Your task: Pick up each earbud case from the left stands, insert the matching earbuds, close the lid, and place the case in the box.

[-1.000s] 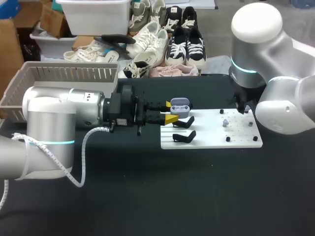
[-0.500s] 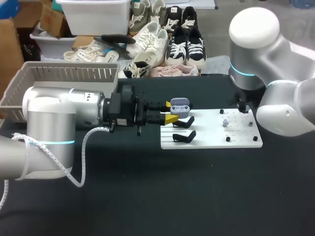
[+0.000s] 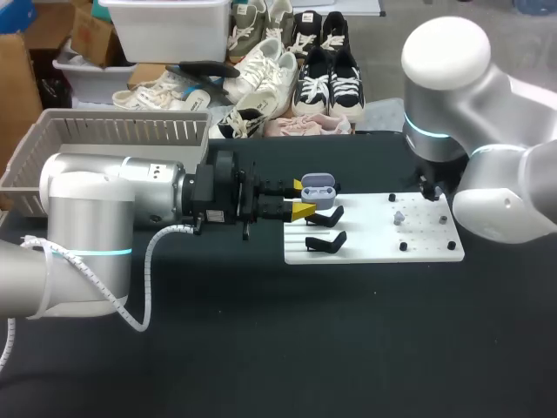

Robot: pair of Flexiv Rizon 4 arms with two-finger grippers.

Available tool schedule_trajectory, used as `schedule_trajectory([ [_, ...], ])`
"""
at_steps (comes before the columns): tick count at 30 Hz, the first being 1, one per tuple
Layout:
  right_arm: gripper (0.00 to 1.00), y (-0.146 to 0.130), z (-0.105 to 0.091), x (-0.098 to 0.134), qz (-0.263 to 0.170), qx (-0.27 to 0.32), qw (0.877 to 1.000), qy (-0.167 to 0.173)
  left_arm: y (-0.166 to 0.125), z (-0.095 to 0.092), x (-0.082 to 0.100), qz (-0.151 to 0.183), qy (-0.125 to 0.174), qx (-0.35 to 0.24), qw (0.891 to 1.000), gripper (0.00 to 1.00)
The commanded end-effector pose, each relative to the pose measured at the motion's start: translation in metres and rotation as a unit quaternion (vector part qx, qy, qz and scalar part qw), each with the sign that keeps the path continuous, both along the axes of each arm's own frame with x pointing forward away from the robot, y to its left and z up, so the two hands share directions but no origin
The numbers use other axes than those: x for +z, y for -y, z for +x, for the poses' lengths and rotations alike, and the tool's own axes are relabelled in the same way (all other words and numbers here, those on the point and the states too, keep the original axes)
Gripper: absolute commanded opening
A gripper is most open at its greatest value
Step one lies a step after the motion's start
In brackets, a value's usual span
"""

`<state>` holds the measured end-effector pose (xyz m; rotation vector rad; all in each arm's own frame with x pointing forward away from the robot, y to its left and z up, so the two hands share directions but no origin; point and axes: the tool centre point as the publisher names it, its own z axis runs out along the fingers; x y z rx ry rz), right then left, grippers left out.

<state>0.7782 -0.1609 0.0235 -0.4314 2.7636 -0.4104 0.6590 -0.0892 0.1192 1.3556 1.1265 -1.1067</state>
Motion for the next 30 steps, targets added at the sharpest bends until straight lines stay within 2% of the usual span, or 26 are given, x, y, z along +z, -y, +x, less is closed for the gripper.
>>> schedule_trajectory([
  [1,0.26,-0.0009,-0.0012,-0.0025,-0.003,-0.002,1.000,0.004,0.0008,-0.0005,-0.0006,-0.001,0.001,0.002,1.000,0.00],
  [9,0.27,-0.0007,-0.0019,-0.0046,-0.006,-0.003,1.000,0.001,0.0008,-0.0005,-0.0006,-0.001,0.001,0.002,1.000,0.00],
  [17,0.11,0.0010,-0.0011,-0.0061,-0.007,-0.003,1.000,0.000,0.0008,-0.0005,-0.0006,-0.001,0.001,0.002,1.000,0.00],
  [18,0.02,0.0015,-0.0011,-0.0064,-0.007,-0.003,1.000,0.000,0.0008,-0.0005,-0.0006,-0.001,0.001,0.002,1.000,0.00],
  [19,0.00,0.0016,-0.0011,-0.0065,-0.008,-0.003,1.000,-0.001,0.0008,-0.0005,-0.0006,-0.001,0.001,0.002,1.000,0.00],
  [30,0.00,0.0031,-0.0064,0.0002,-0.002,-0.004,1.000,0.007,0.0008,-0.0005,-0.0006,-0.001,0.001,0.002,1.000,0.00],
])
